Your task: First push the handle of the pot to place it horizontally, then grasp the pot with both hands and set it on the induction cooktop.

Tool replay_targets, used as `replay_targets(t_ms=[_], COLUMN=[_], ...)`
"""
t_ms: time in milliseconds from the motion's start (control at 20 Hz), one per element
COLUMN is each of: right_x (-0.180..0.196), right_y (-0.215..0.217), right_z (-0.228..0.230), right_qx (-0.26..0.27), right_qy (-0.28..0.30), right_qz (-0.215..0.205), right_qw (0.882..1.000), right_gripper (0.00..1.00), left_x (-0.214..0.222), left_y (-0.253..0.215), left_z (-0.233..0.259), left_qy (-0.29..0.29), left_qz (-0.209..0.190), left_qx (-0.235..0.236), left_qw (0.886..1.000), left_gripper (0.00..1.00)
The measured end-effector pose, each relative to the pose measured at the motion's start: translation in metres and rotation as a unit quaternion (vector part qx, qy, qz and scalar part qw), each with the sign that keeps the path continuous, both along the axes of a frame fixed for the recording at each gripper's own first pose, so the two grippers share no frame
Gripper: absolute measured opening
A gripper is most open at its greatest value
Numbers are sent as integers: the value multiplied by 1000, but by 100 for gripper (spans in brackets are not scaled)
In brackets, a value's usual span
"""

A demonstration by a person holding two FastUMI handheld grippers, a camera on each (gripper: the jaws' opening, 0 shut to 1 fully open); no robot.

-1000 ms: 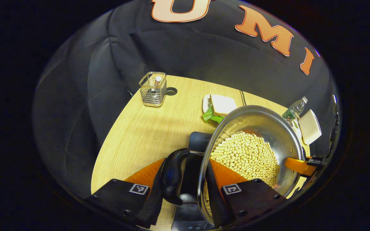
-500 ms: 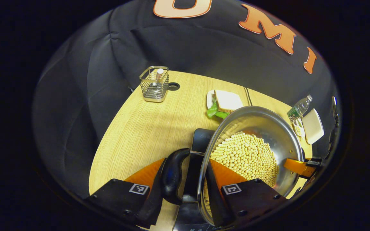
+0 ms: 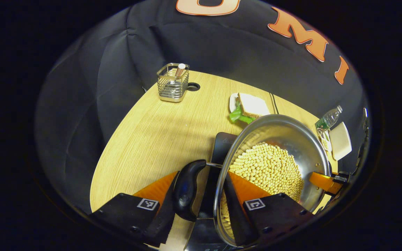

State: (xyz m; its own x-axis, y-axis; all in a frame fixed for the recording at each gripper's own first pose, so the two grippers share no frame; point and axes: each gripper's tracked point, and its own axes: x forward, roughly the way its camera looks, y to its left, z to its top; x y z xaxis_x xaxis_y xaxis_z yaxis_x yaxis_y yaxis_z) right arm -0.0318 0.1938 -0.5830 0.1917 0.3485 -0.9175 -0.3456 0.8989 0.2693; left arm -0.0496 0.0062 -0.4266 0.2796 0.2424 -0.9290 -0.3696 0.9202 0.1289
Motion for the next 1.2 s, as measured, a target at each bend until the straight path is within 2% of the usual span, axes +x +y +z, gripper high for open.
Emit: replay_targets(t_ms=[50,100,150,300,350,700,750,900,1000,1200], right_x=[3,9,15,24,29,48,51,68,81,128], right_y=[-1,-1,-5,-24,-31,-85,-95,-130,-164,-239], right_z=[4,11,20,40,46,85,93,119,149,216], right_qx=[4,14,23,44,50,66,69,81,88,82], right_qy=[-13,-25,-35,-47,-56,-106,-114,-146,-180,-272], right_qz=[-1,-1,-5,-26,-31,-40,-41,-43,-47,-63], right_qw=[1000,1000,999,998,997,991,990,985,979,957], right_gripper=[66,63,70,76,79,81,82,84,87,92], left_x=[5,6,8,8,9,12,14,27,41,75], left_y=[0,0,1,2,1,-21,-25,-38,-55,-93], left_z=[3,6,11,28,35,70,78,107,133,191], left_qy=[-12,-21,-29,-46,-53,-86,-94,-126,-163,-252], left_qz=[2,1,-1,-11,-14,-22,-25,-43,-51,-53], left_qx=[3,7,14,40,48,83,91,124,135,138], left_qw=[1000,1000,999,998,997,993,991,983,976,956], left_gripper=[79,81,81,84,87,89,92,94,92,94])
